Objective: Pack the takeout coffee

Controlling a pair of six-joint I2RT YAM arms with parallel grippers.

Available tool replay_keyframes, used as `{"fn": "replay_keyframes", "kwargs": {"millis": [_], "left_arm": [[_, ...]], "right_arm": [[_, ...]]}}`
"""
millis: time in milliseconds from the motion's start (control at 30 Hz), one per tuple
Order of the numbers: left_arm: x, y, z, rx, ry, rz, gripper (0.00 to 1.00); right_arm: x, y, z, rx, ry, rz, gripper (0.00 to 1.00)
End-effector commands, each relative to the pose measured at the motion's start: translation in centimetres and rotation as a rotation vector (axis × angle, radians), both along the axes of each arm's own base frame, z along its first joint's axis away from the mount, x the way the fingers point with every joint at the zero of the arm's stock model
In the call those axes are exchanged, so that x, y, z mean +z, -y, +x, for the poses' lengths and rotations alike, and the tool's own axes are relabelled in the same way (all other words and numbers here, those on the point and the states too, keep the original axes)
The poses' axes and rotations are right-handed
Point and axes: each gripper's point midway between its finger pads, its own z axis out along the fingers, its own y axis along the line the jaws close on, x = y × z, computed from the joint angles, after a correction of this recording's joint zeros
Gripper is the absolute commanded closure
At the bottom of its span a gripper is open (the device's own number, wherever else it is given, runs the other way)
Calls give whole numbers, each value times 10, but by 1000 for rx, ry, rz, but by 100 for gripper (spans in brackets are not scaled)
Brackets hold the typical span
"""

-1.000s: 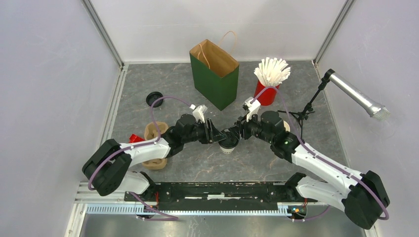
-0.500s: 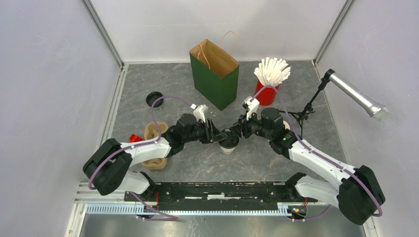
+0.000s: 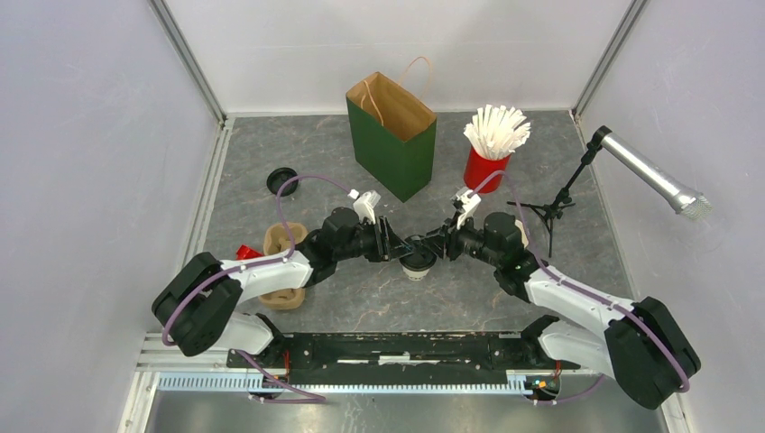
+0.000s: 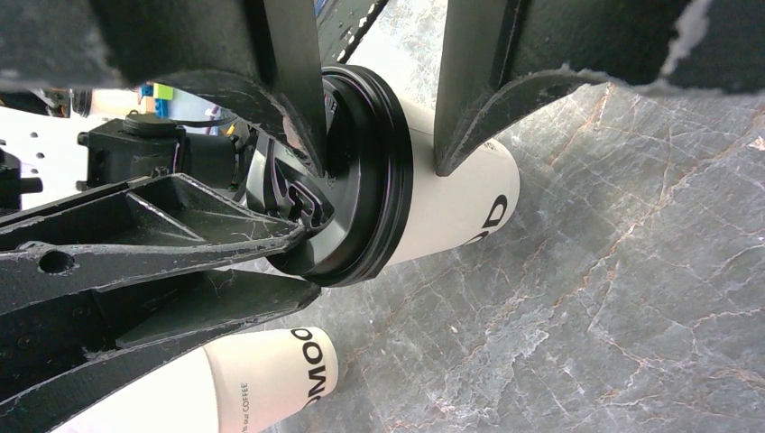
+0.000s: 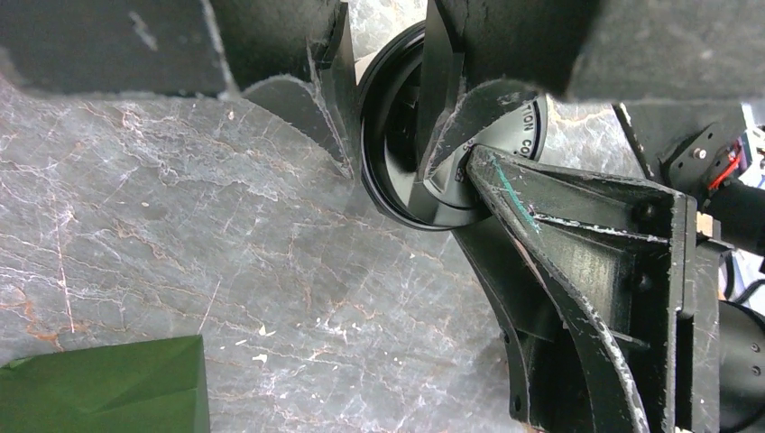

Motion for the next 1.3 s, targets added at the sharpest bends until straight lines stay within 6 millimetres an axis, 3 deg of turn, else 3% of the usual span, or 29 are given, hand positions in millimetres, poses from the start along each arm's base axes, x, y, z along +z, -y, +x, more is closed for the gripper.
{"fn": "replay_keyframes", "kwargs": {"millis": [0,367,533,633,767,933,1100,1267], "left_arm": [[-80,-41,-28,24,-151,274,53],[-112,-66,-35,146,-234,373,60],[-113,-67,-34,153,-236,382,60],[-102,-65,-32,150,-211,359,60],[-90,-66,-31,154,-188,352,60],[-81,-56,-31,126,-167,322,59],[-72,-43,-31,76,-132,280,59],[-59,-30,-28,34,-103,245,58]], "right_arm": [[-52,18,-21,-43,-141,-39,67],[-120,43,-62,-110,-320,-56,69],[-129,51,-68,-127,-331,-71,69],[-107,39,-58,-97,-285,-33,67],[-39,18,-23,-72,-155,20,61],[26,7,-3,-42,-60,88,51],[53,4,-7,-2,-25,108,51],[47,24,-2,-86,-49,35,57]]}}
